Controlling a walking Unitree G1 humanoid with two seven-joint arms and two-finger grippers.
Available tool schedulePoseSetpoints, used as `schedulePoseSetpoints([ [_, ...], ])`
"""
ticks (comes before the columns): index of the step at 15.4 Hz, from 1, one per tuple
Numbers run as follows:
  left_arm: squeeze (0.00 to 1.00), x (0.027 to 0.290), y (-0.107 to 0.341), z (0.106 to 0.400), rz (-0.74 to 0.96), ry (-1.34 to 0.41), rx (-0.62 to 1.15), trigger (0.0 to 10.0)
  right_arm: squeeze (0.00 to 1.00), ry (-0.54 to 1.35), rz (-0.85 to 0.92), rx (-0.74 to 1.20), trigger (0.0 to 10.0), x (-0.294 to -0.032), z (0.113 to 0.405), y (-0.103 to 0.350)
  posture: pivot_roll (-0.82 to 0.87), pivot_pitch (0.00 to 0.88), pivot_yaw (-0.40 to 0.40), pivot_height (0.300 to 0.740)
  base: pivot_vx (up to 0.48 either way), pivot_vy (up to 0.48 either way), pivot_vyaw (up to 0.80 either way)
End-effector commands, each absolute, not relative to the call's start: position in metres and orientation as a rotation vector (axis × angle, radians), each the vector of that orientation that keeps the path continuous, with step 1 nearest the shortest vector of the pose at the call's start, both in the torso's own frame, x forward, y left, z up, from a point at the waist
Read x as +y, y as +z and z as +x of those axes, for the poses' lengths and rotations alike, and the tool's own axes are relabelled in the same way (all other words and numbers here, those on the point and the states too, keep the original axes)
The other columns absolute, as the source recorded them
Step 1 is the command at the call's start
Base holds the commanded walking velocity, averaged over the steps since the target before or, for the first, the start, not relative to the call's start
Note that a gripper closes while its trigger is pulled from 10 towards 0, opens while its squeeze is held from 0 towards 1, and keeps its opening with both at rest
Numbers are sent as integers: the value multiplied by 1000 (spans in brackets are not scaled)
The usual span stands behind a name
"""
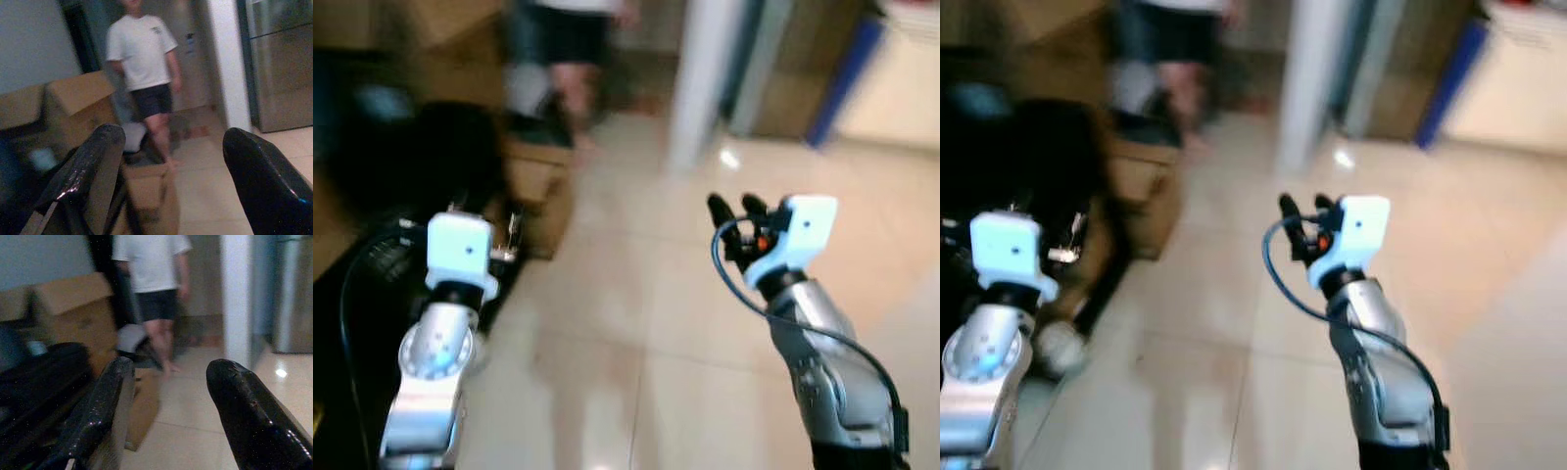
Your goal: Setting the table
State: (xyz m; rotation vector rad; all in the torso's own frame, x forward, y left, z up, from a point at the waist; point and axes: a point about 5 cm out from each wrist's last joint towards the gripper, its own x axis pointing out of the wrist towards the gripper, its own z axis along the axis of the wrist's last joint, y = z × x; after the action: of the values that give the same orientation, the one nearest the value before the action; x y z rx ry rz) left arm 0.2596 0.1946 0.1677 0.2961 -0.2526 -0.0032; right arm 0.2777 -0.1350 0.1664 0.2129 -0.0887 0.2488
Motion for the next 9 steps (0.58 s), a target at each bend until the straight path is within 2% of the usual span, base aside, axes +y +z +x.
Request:
schedulePoseSetpoints([
  [1, 0, 188, 172, 263, 282, -26, -277, 10000, 0, 211, 203, -100, 10000, -144, 278, 168, -18, 0, -3, 740, 480, 0, -800],
  [9, 0, 192, 176, 266, 280, -31, -290, 10000, 0, 128, 208, -130, 10000, -152, 279, 170, -5, 0, -3, 740, 480, 0, -800],
])
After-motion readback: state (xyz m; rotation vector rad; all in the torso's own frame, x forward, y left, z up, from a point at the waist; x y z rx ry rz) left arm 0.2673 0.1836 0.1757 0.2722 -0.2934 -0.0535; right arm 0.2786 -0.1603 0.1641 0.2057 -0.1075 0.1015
